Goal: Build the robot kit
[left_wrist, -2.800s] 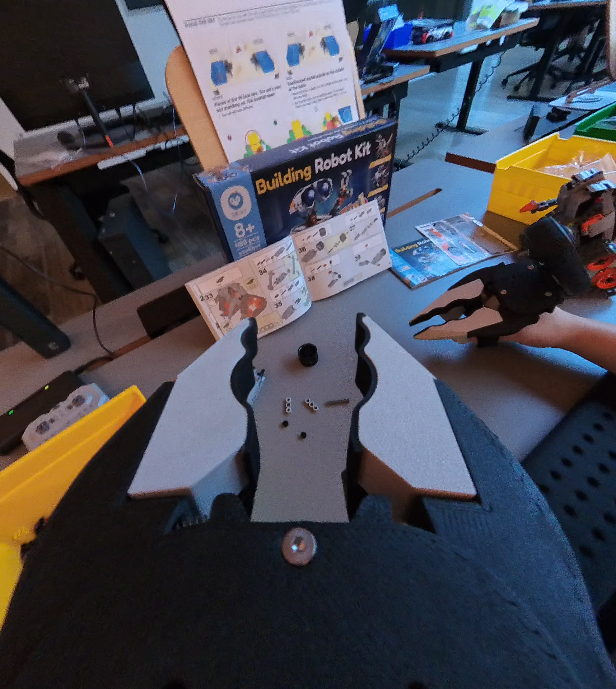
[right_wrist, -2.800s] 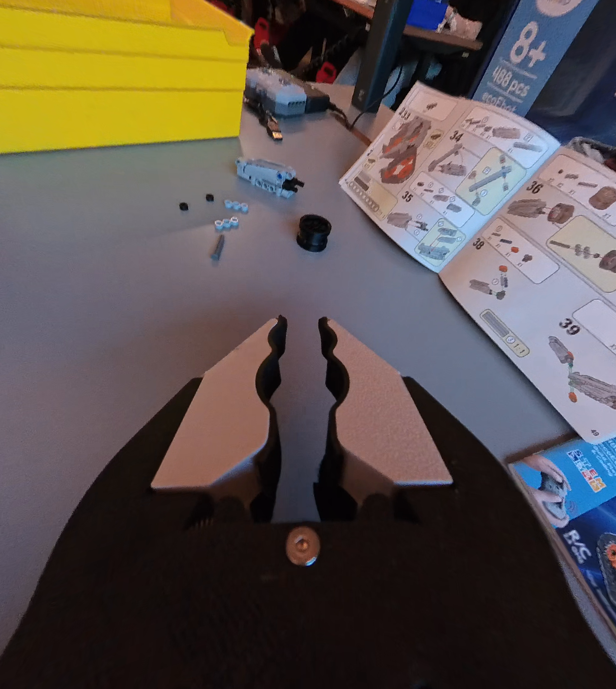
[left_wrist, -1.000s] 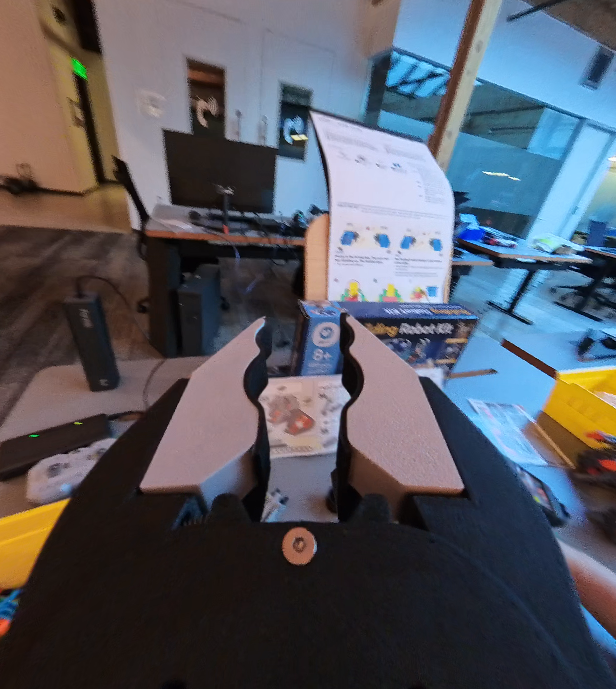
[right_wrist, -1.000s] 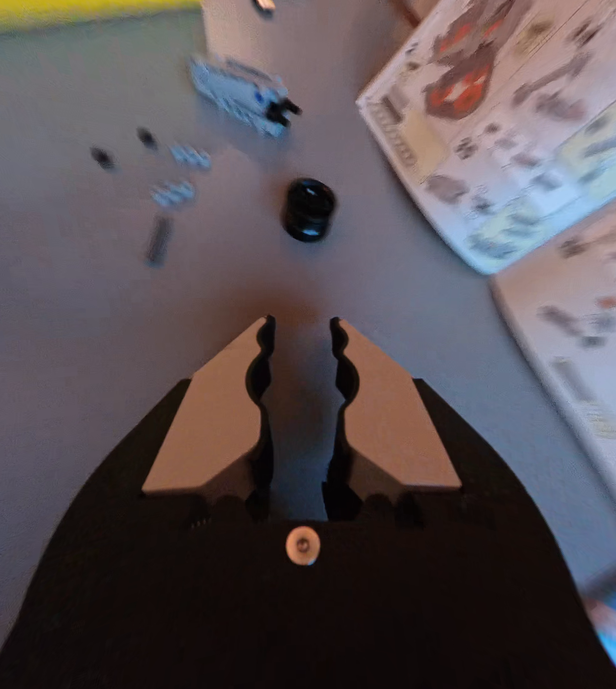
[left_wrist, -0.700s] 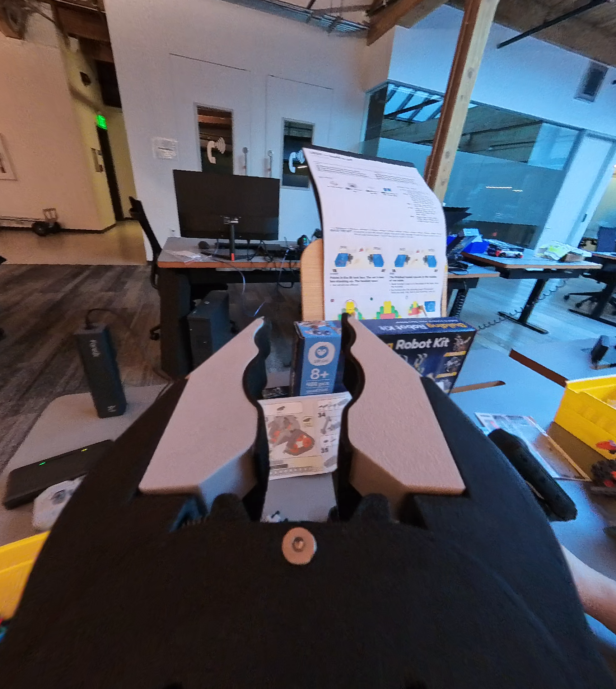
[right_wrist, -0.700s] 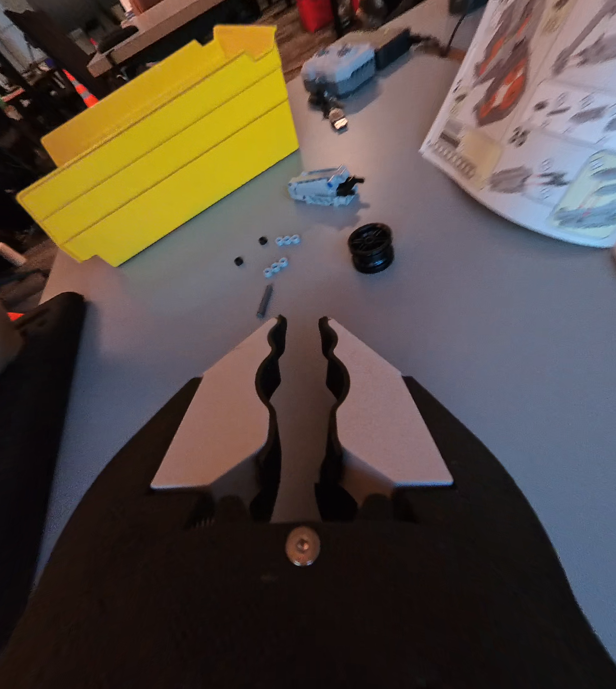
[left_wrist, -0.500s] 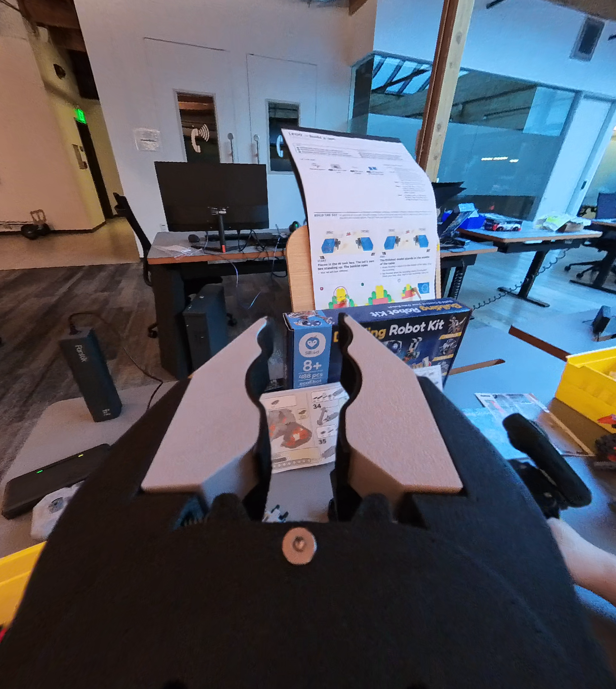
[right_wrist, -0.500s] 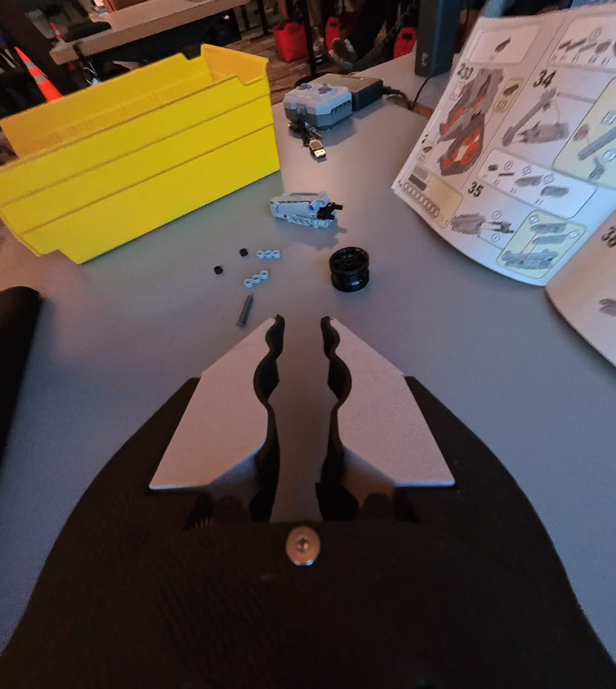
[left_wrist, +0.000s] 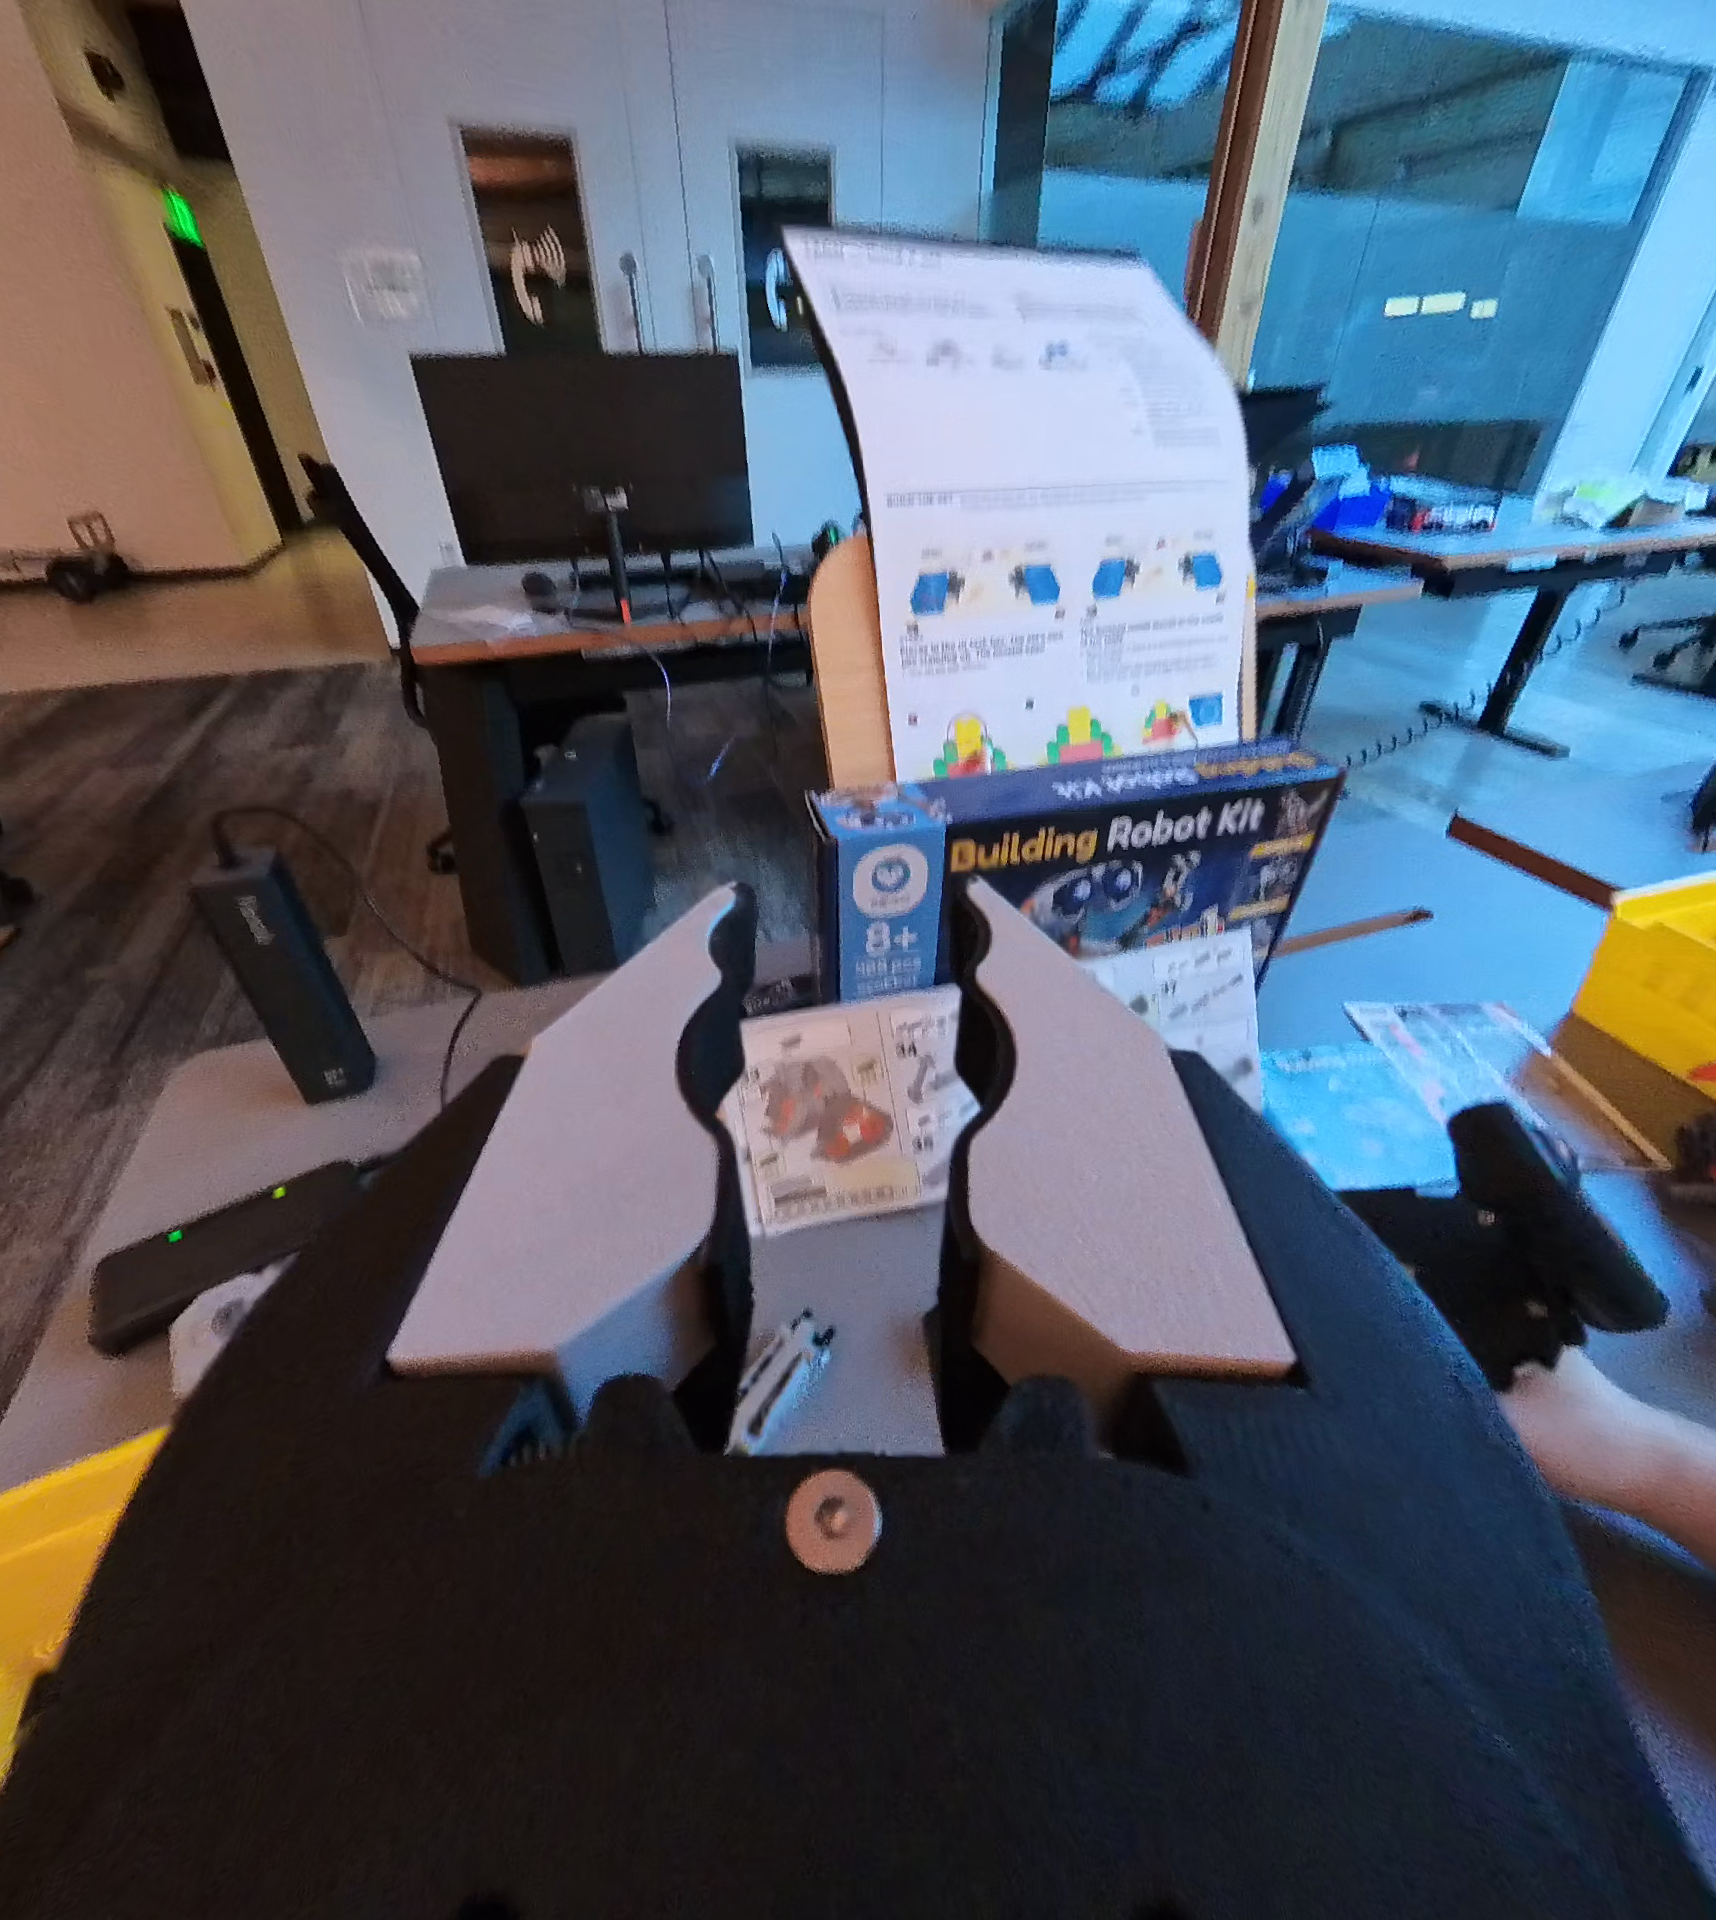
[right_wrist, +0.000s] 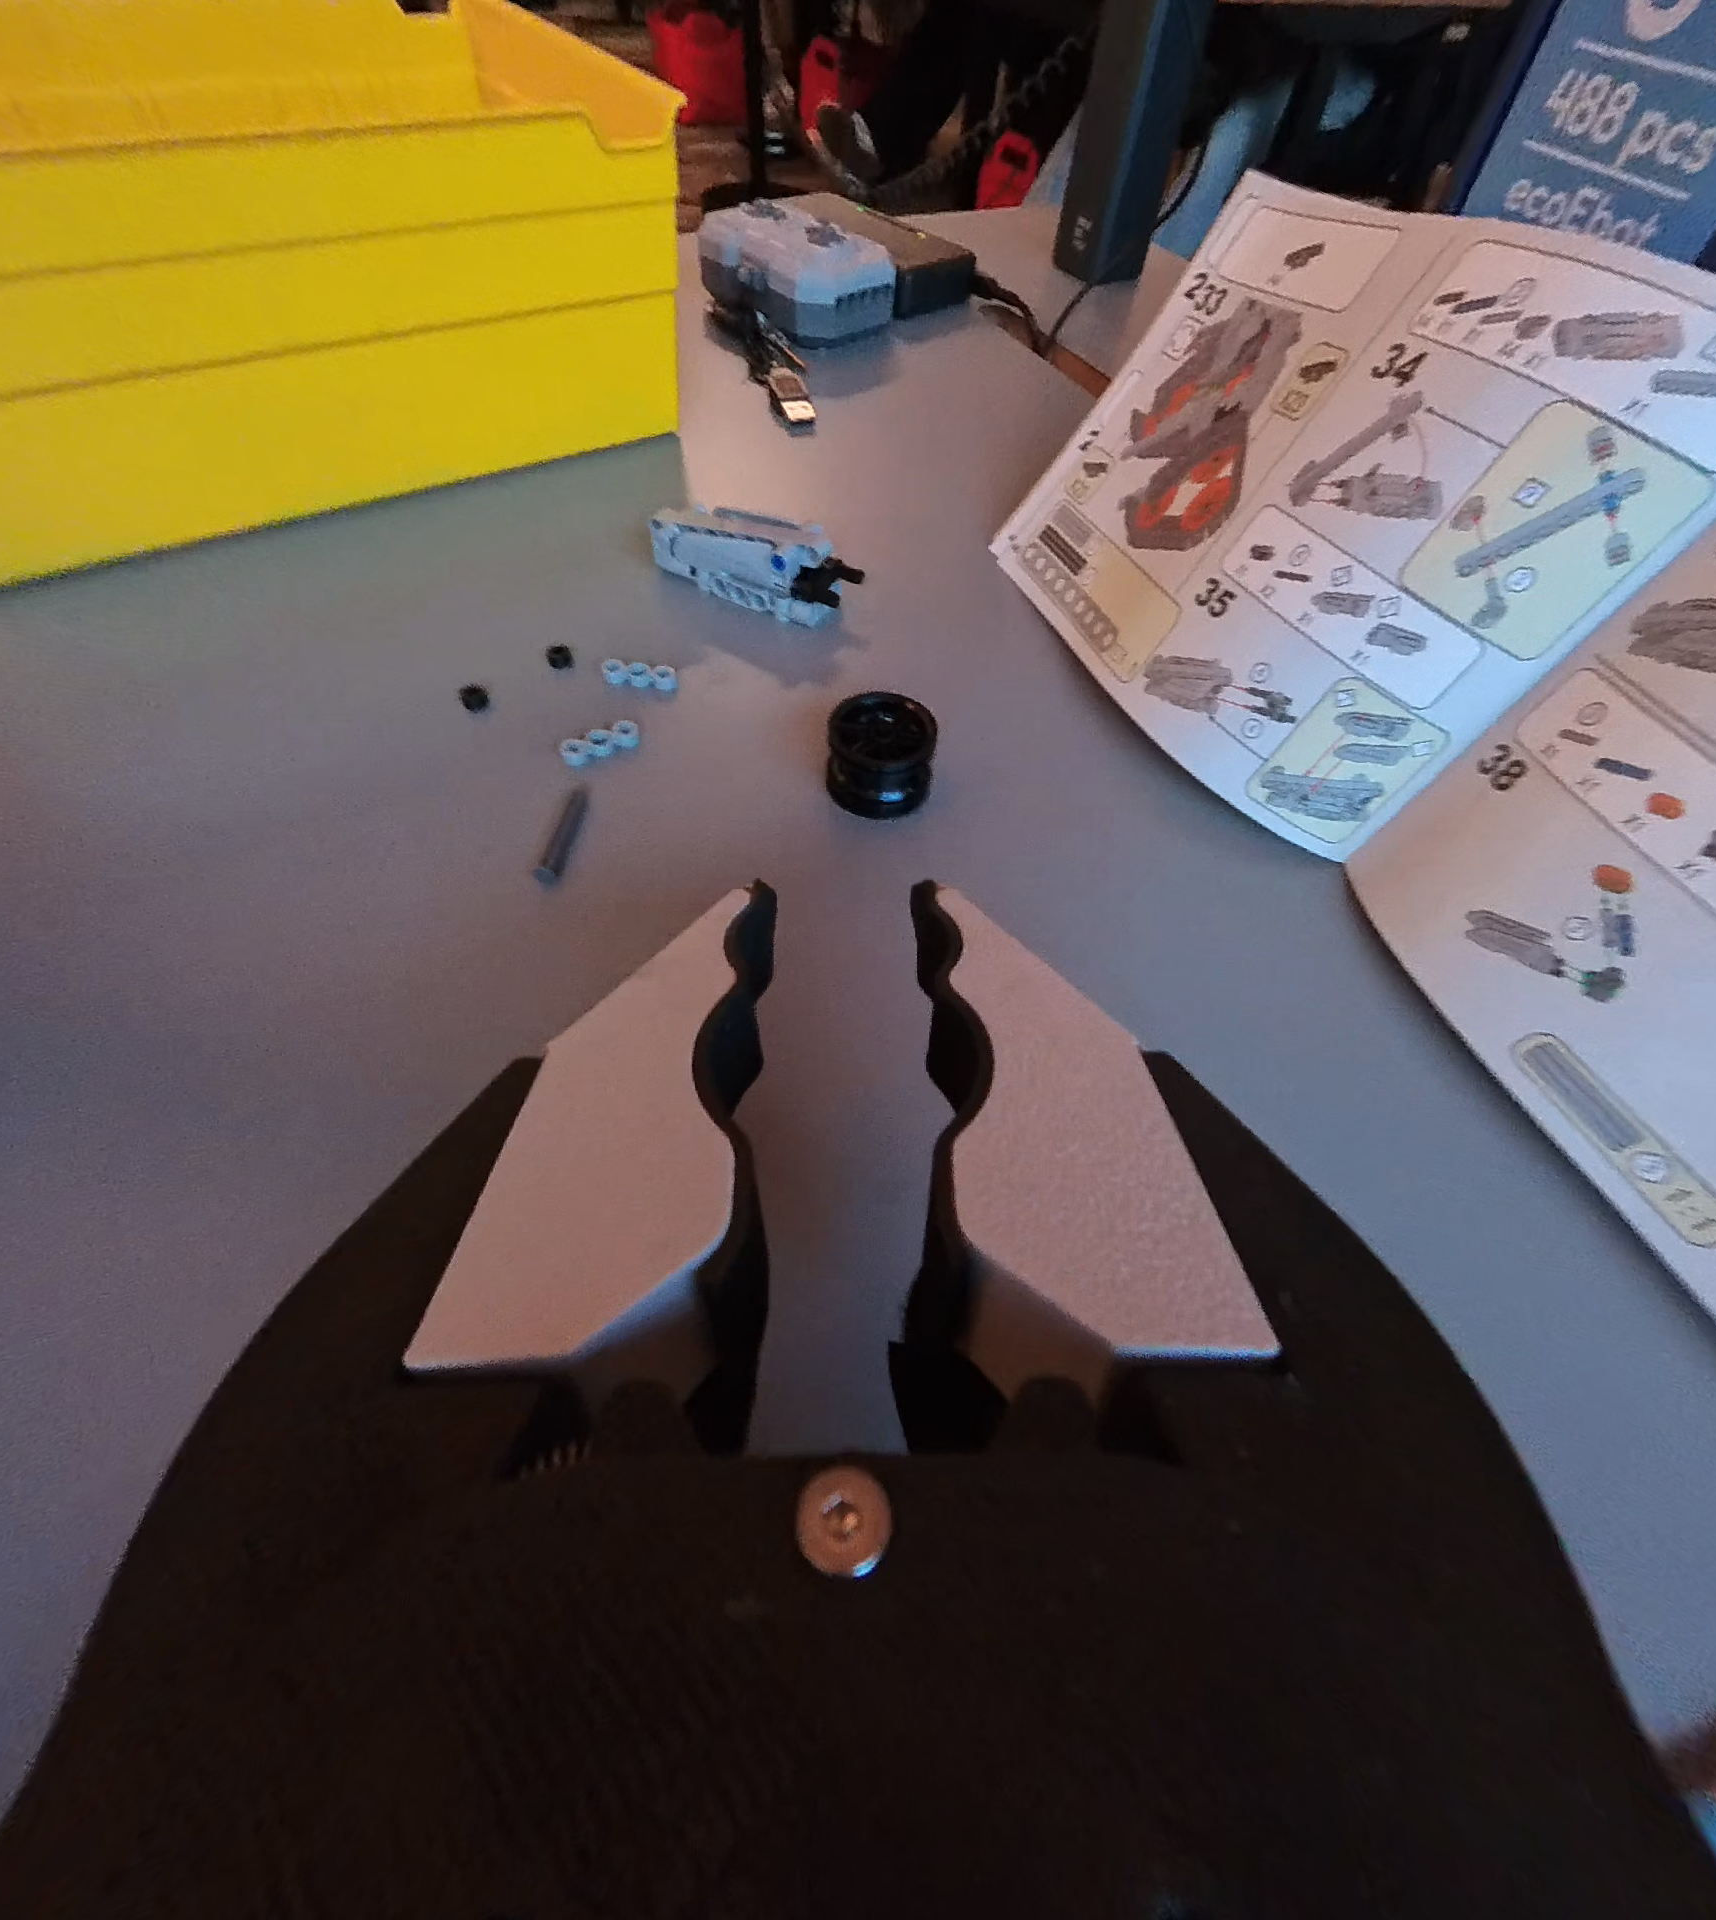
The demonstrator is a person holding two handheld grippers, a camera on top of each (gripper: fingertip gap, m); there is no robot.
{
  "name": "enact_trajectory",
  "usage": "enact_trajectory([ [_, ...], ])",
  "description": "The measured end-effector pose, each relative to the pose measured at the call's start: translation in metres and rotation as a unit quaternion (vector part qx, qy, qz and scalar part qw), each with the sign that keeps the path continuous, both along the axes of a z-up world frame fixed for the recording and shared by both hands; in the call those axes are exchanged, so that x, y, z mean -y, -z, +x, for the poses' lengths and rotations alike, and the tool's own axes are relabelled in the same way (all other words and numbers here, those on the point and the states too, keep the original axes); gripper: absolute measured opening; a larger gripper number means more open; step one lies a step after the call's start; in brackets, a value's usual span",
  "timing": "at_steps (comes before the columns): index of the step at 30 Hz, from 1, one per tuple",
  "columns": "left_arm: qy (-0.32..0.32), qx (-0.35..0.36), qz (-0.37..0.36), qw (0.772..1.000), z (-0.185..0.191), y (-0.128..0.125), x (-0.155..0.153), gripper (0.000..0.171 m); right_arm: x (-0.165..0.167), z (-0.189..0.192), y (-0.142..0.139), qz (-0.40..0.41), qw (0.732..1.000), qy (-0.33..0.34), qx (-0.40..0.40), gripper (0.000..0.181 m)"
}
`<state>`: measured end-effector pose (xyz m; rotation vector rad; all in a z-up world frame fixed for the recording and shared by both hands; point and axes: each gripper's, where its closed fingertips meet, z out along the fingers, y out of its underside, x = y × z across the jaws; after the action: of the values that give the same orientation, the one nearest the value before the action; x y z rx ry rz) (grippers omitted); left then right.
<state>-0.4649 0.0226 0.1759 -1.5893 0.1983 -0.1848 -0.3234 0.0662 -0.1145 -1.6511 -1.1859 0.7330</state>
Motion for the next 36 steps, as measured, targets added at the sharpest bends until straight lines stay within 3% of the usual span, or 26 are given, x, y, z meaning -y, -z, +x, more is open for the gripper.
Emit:
enact_trajectory([
  [2,0.006,-0.008,-0.034,0.999,0.003,0.013,-0.008,0.034,0.011,-0.007,0.0,-0.044,0.999,-0.02,-0.016,0.024],
  [3,0.009,-0.012,-0.034,0.999,0.006,0.014,-0.011,0.025,0.016,-0.01,0.002,-0.065,0.997,-0.03,-0.019,0.023],
  [5,0.001,-0.02,0.019,1.0,0.01,-0.002,-0.011,0.015,0.018,-0.011,0.003,-0.076,0.996,-0.033,-0.018,0.023],
  [8,-0.035,-0.032,0.08,0.996,0.007,-0.02,-0.004,0.015,0.017,-0.01,0.0,-0.068,0.997,-0.036,-0.024,0.024],
  [10,-0.044,-0.043,0.066,0.996,0.004,-0.014,-0.008,0.021,0.018,-0.009,0.004,-0.073,0.997,-0.038,-0.011,0.023],
  [12,-0.03,-0.049,0.011,0.998,0.005,0.008,-0.02,0.023,0.021,-0.01,0.015,-0.09,0.995,-0.049,0.021,0.023],
  [14,0.004,-0.065,-0.075,0.995,0.013,0.045,-0.034,0.019,0.023,-0.011,0.021,-0.086,0.994,-0.052,0.043,0.023],
  [18,0.04,-0.122,-0.264,0.956,0.022,0.132,-0.058,0.018,0.025,-0.012,0.021,-0.068,0.995,-0.053,0.051,0.023],
  [20,0.037,-0.133,-0.295,0.946,0.025,0.159,-0.077,0.034,0.023,-0.012,0.02,-0.075,0.995,-0.05,0.046,0.023],
  [21,0.04,-0.131,-0.299,0.944,0.029,0.17,-0.088,0.06,0.022,-0.011,0.02,-0.081,0.995,-0.047,0.042,0.023],
  [22,0.05,-0.125,-0.304,0.943,0.036,0.182,-0.098,0.075,0.02,-0.01,0.019,-0.087,0.995,-0.042,0.037,0.022],
  [26,0.136,-0.096,-0.39,0.905,0.072,0.235,-0.101,0.066,0.015,-0.008,0.015,-0.108,0.994,-0.031,0.013,0.022],
  [30,0.132,-0.142,-0.448,0.873,0.074,0.27,-0.098,0.059,0.012,-0.006,0.014,-0.121,0.992,-0.025,0.003,0.022],
  [36,0.14,-0.153,-0.496,0.844,0.078,0.297,-0.091,0.058,0.011,-0.006,0.014,-0.125,0.992,-0.024,0.004,0.022],
])
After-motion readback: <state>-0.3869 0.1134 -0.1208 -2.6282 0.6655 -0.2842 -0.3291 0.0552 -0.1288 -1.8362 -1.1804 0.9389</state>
